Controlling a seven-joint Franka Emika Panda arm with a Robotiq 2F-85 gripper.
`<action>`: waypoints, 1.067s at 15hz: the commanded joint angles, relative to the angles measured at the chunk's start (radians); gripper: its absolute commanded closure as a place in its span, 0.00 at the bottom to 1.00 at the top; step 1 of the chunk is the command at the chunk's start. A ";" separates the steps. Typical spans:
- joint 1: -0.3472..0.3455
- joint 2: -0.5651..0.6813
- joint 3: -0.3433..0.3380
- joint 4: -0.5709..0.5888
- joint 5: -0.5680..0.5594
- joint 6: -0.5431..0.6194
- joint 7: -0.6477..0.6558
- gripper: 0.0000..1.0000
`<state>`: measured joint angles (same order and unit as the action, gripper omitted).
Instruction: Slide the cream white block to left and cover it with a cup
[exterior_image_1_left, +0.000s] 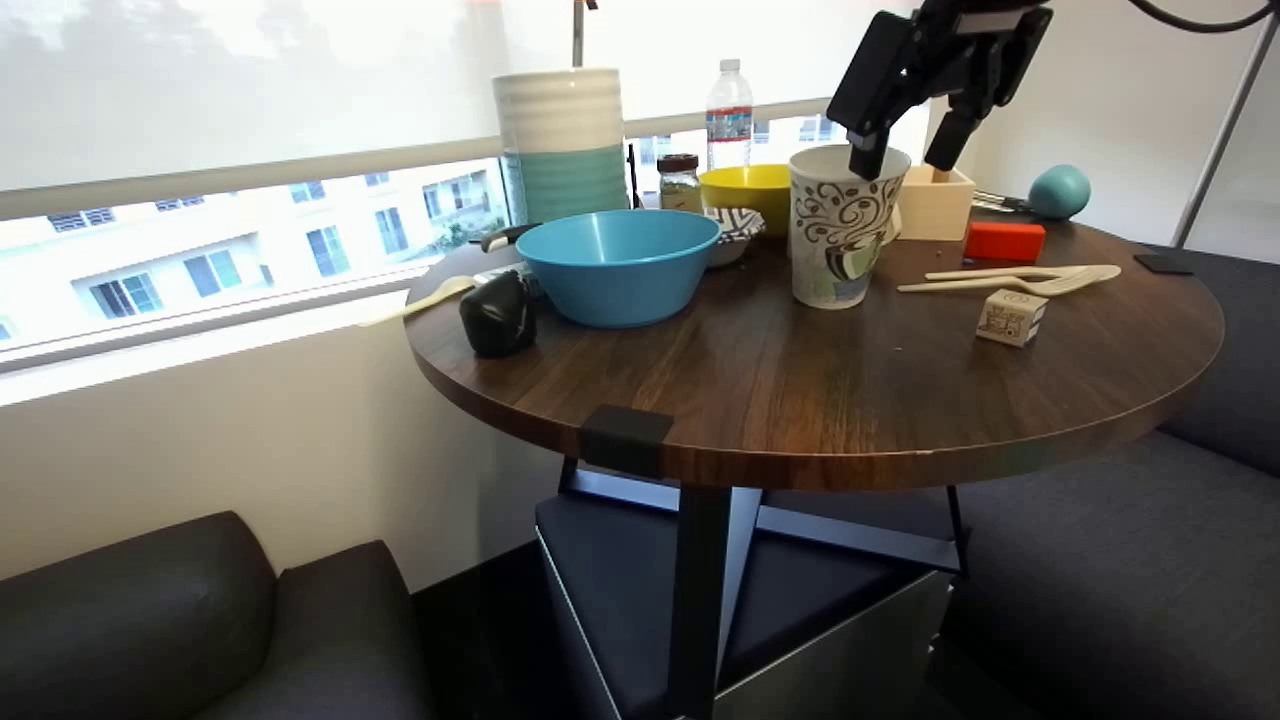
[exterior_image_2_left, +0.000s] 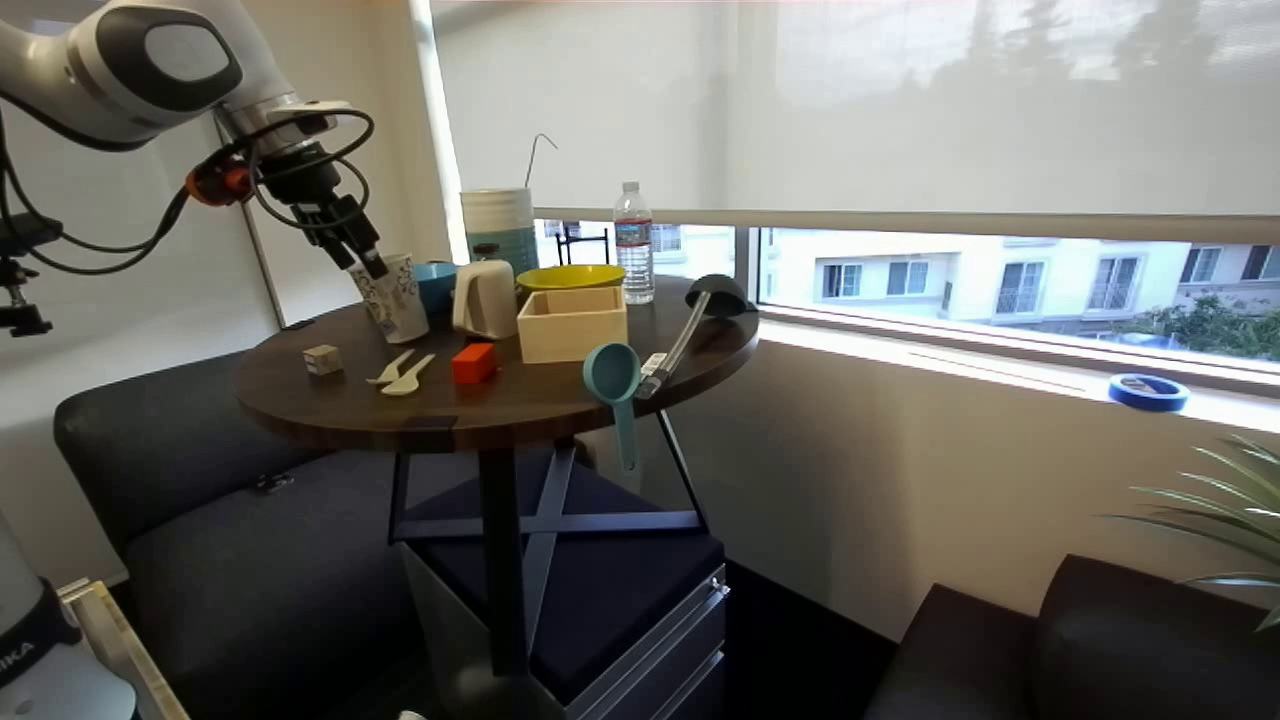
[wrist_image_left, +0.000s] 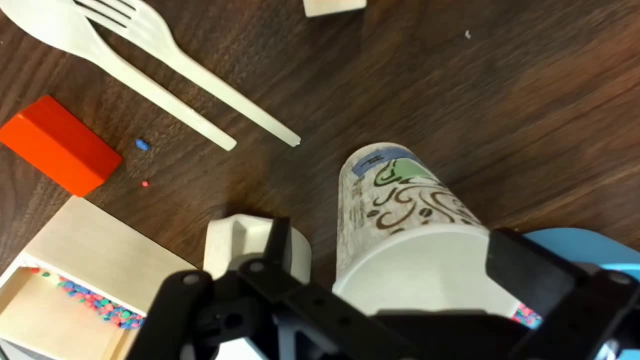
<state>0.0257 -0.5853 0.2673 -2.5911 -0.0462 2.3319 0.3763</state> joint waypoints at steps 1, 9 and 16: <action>0.024 0.014 -0.006 0.019 0.005 -0.074 -0.004 0.00; 0.048 0.018 -0.011 0.026 0.007 -0.152 -0.014 0.00; 0.065 0.024 -0.034 0.062 0.042 -0.337 -0.020 0.00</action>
<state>0.0792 -0.5795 0.2470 -2.5707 -0.0271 2.0865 0.3632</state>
